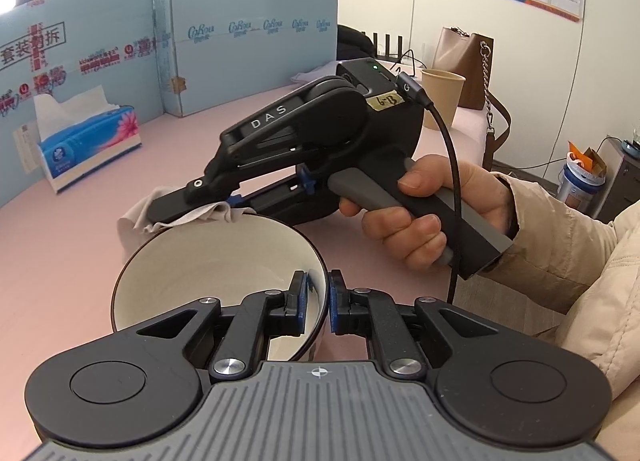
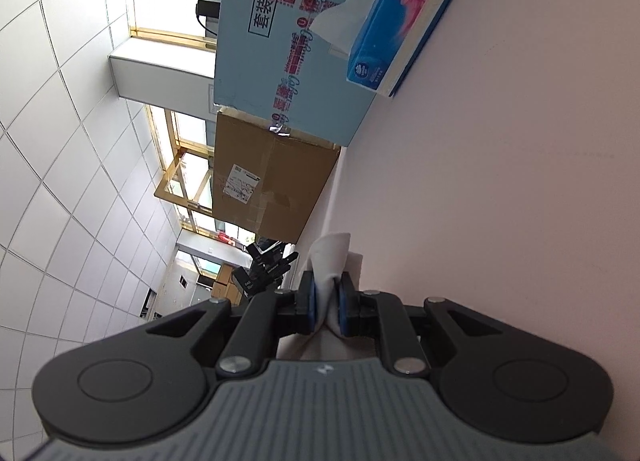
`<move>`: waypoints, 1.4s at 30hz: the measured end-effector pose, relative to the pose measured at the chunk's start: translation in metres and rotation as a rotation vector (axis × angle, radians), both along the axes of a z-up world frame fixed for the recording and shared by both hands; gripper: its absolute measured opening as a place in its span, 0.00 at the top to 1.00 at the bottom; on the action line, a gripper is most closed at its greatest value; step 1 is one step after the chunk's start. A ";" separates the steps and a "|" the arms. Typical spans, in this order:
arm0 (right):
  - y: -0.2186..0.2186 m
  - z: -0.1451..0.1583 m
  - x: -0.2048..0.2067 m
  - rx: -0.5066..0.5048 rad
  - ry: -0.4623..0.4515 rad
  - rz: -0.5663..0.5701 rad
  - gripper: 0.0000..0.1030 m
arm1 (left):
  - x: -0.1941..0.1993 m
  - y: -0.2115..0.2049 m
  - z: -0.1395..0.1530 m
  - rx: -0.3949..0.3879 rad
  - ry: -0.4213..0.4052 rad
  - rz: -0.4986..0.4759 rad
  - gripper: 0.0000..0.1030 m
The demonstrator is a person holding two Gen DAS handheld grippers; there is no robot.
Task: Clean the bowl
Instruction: 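Rub the cloth along the bowl's outer wall with the right tool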
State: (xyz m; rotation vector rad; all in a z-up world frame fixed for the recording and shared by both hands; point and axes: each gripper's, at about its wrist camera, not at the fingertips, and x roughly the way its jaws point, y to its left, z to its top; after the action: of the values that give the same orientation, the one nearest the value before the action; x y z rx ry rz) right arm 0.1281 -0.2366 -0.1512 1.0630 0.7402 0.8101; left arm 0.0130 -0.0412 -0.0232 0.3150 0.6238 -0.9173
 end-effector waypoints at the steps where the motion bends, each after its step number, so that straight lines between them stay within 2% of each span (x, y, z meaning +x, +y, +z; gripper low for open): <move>1: 0.000 0.000 0.000 -0.003 -0.001 0.003 0.85 | 0.000 0.000 0.000 0.000 0.000 0.002 0.83; 14: -0.040 -0.001 -0.040 -0.006 -0.026 -0.062 0.85 | -0.001 -0.001 0.000 0.009 -0.004 0.016 0.82; 19: -0.044 -0.001 -0.050 -0.015 -0.030 -0.066 0.85 | -0.002 -0.003 0.001 0.006 -0.008 0.049 0.82; 24: -0.044 -0.001 -0.060 -0.032 -0.042 -0.057 0.85 | 0.000 -0.006 0.002 0.001 -0.014 0.100 0.70; 32: -0.064 0.004 -0.069 -0.018 -0.070 -0.113 0.85 | 0.007 -0.023 0.006 0.006 -0.015 0.177 0.69; 36: -0.071 0.005 -0.069 -0.029 -0.074 -0.135 0.85 | 0.019 -0.030 0.007 0.011 -0.007 0.221 0.63; 38: -0.073 0.006 -0.069 -0.037 -0.079 -0.142 0.85 | 0.025 -0.033 0.007 0.021 -0.011 0.232 0.64; 42: -0.075 0.009 -0.072 -0.048 -0.091 -0.157 0.85 | 0.028 -0.035 0.007 0.035 -0.013 0.206 0.75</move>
State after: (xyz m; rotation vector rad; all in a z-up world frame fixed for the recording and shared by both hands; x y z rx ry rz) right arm 0.0564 -0.3117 -0.1426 1.0209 0.5883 0.6979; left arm 0.0405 -0.0760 -0.0163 0.2820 0.6474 -0.7074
